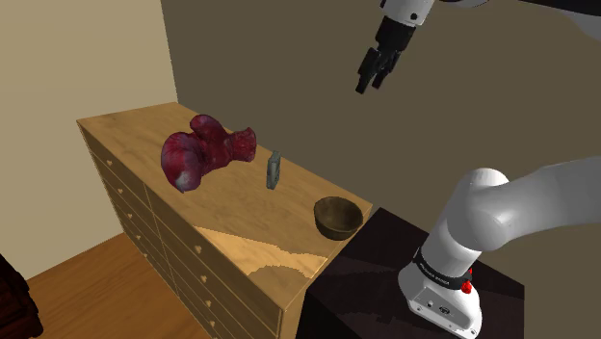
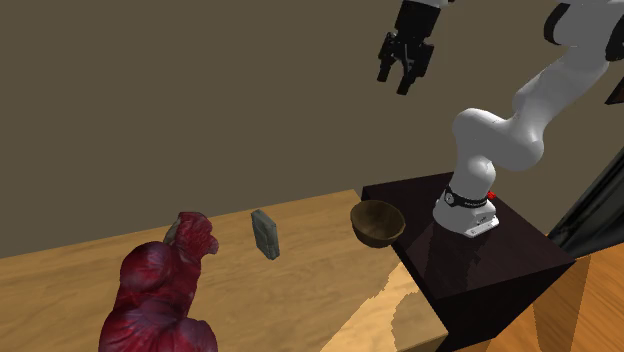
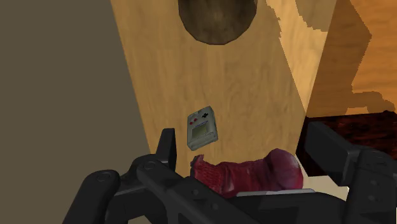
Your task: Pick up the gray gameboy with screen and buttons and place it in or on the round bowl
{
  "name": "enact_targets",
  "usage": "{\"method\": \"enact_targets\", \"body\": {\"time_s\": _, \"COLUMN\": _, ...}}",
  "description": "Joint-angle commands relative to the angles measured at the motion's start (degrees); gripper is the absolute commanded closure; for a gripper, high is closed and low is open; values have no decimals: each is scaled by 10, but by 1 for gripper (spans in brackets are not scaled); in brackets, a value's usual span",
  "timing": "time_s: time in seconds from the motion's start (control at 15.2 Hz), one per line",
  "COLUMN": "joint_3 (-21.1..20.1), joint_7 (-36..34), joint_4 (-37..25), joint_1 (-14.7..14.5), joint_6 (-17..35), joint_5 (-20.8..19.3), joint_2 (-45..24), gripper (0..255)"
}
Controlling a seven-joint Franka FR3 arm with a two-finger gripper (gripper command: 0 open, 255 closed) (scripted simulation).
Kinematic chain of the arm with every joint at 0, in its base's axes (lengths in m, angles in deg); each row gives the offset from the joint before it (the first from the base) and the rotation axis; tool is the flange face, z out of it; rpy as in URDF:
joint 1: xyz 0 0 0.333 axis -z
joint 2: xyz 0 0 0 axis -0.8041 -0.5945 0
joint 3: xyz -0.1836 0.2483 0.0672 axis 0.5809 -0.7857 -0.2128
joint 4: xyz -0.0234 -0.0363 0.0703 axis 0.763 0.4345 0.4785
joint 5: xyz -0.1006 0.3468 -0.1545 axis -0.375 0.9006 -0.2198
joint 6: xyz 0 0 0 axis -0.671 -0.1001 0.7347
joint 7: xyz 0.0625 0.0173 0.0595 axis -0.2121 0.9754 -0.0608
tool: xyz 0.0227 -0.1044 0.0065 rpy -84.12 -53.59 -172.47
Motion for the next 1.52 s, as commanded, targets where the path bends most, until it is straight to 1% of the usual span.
{"method": "enact_targets", "body": {"time_s": 0.0, "joint_3": 0, "joint_7": 0, "joint_4": 0, "joint_1": 0, "joint_6": 0, "joint_5": 0, "joint_2": 0, "gripper": 0}}
{"method": "enact_targets", "body": {"time_s": 0.33, "joint_3": -14, "joint_7": -54, "joint_4": 9, "joint_1": 10, "joint_6": 76, "joint_5": 10, "joint_2": -83, "gripper": 0}}
{"method": "enact_targets", "body": {"time_s": 0.73, "joint_3": -26, "joint_7": -115, "joint_4": -6, "joint_1": 21, "joint_6": 157, "joint_5": 19, "joint_2": -197, "gripper": 0}}
{"method": "enact_targets", "body": {"time_s": 1.06, "joint_3": -32, "joint_7": -164, "joint_4": -39, "joint_1": 30, "joint_6": 213, "joint_5": 24, "joint_2": -300, "gripper": 0}}
{"method": "enact_targets", "body": {"time_s": 1.45, "joint_3": -33, "joint_7": -218, "joint_4": -100, "joint_1": 37, "joint_6": 263, "joint_5": 30, "joint_2": -429, "gripper": 0}}
